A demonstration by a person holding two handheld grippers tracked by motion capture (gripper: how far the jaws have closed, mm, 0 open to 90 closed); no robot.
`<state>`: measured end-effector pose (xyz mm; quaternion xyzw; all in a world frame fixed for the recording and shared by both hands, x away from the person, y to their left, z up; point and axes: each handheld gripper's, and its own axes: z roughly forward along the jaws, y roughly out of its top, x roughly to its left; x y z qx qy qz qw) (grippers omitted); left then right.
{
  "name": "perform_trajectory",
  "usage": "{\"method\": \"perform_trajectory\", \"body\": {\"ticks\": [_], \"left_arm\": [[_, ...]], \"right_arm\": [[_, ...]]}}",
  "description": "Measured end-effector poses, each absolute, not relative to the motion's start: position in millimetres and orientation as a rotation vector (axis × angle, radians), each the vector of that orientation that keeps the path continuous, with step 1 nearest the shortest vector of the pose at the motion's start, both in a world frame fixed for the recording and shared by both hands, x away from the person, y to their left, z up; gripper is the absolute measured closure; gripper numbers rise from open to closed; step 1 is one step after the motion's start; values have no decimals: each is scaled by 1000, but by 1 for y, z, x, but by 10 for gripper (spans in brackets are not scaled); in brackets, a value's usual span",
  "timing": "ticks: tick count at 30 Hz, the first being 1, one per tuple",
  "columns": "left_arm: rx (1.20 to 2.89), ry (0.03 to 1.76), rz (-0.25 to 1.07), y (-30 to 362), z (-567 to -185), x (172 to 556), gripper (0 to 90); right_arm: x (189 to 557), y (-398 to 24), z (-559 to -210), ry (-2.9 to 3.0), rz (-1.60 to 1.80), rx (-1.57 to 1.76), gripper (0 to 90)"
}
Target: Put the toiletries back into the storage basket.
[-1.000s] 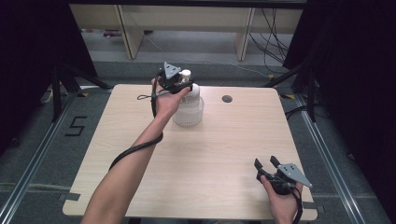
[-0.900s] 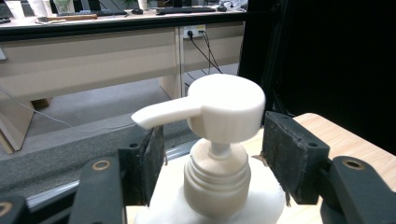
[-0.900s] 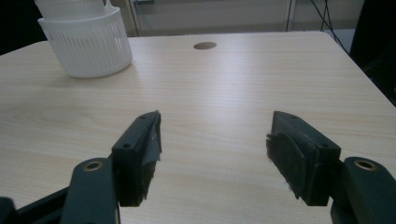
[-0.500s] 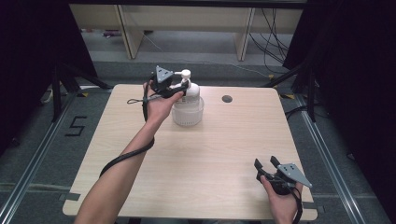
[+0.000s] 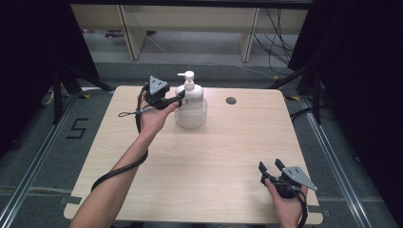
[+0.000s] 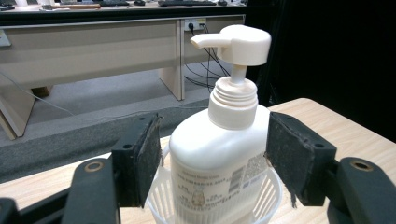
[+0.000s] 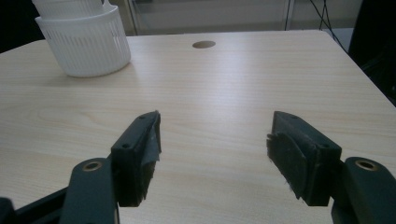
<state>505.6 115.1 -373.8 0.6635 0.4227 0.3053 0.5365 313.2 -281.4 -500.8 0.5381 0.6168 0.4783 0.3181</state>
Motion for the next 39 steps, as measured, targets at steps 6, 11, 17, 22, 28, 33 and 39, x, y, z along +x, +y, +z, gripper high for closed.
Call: {"method": "perform_trajectory", "body": {"ticks": [6,11,17,22,28,33,39], "left_arm": [[1577,981,730,121,-375,493,348],[1574,988,720,126,-378,481,344],[1563,994,713,132,-384,470,342],[1564,982,715,135,-387,461,343],[1571,961,720,140,-395,444,342],[1567,952,739,149,-402,434,344],[1573,966,752,160,-412,424,346]], "right_arm": [[313,-282,-501,1623,1255,1408,346],[314,-282,-502,1616,1256,1386,347],[313,-281,-502,1625,1260,1412,347],[313,-281,-502,1622,1260,1413,347],[313,-282,-501,1624,1239,1393,347],[313,-283,-501,1619,1234,1374,347],[314,-280,-503,1614,1266,1382,347]]}}
